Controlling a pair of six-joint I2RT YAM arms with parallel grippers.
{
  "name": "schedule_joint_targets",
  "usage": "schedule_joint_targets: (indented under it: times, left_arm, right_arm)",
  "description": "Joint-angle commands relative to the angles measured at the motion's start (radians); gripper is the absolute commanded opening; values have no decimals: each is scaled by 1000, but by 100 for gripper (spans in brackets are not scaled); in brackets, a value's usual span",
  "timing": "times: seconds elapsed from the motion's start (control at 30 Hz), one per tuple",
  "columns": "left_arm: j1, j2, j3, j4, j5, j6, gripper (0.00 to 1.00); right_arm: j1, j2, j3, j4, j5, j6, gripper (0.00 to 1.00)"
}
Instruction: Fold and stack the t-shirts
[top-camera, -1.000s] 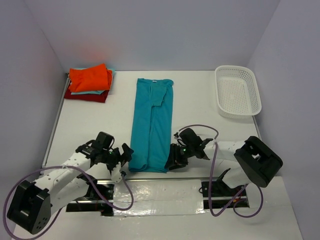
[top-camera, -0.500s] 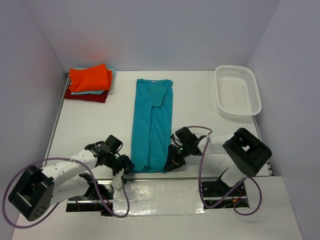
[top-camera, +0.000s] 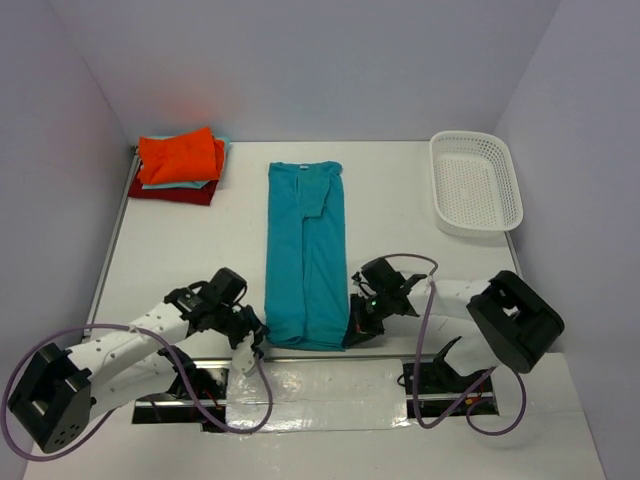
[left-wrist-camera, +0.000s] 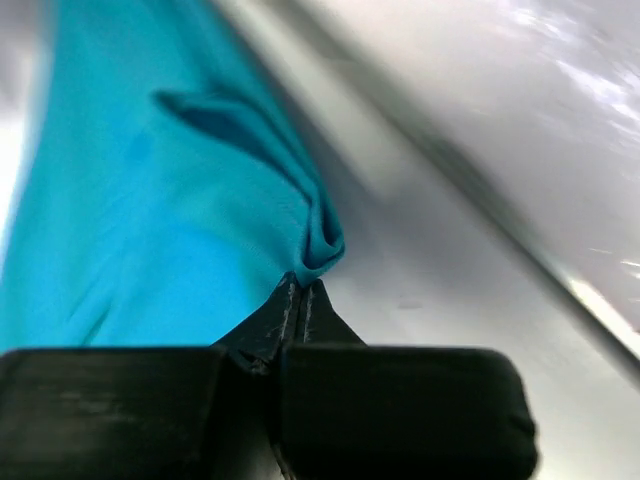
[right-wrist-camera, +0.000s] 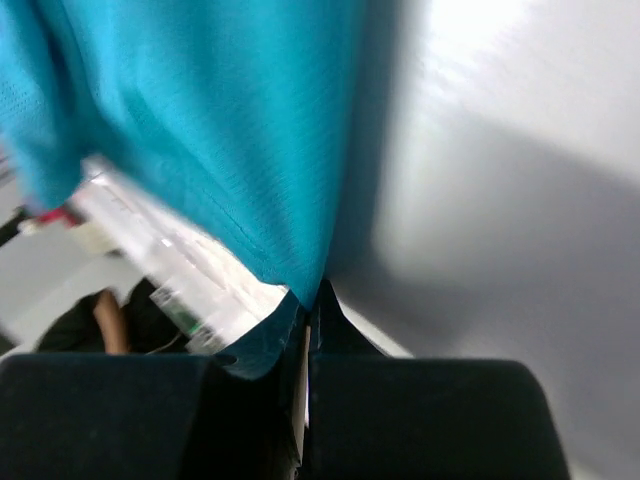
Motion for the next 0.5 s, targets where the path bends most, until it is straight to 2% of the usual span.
schedule_joint_targets:
  times: [0.0, 0.13, 0.27, 0.37, 0.47]
  left_arm:
    - [-4, -14, 156, -26, 85, -293, 0]
    - [45, 48, 334, -19, 79, -533, 0]
    - [229, 203, 510, -109, 148, -602, 0]
    - [300, 357, 659, -141, 156, -675, 0]
    - [337, 479, 756, -54, 110, -769, 0]
  right_arm:
    - [-9, -103, 74, -240, 141, -120, 0]
    - [-85, -154, 255, -365, 134, -158, 0]
    - [-196, -73, 442, -461, 143, -253, 0]
    - [-265, 51, 594, -485, 141, -313, 0]
    - [-314, 250, 786, -504, 152, -345, 0]
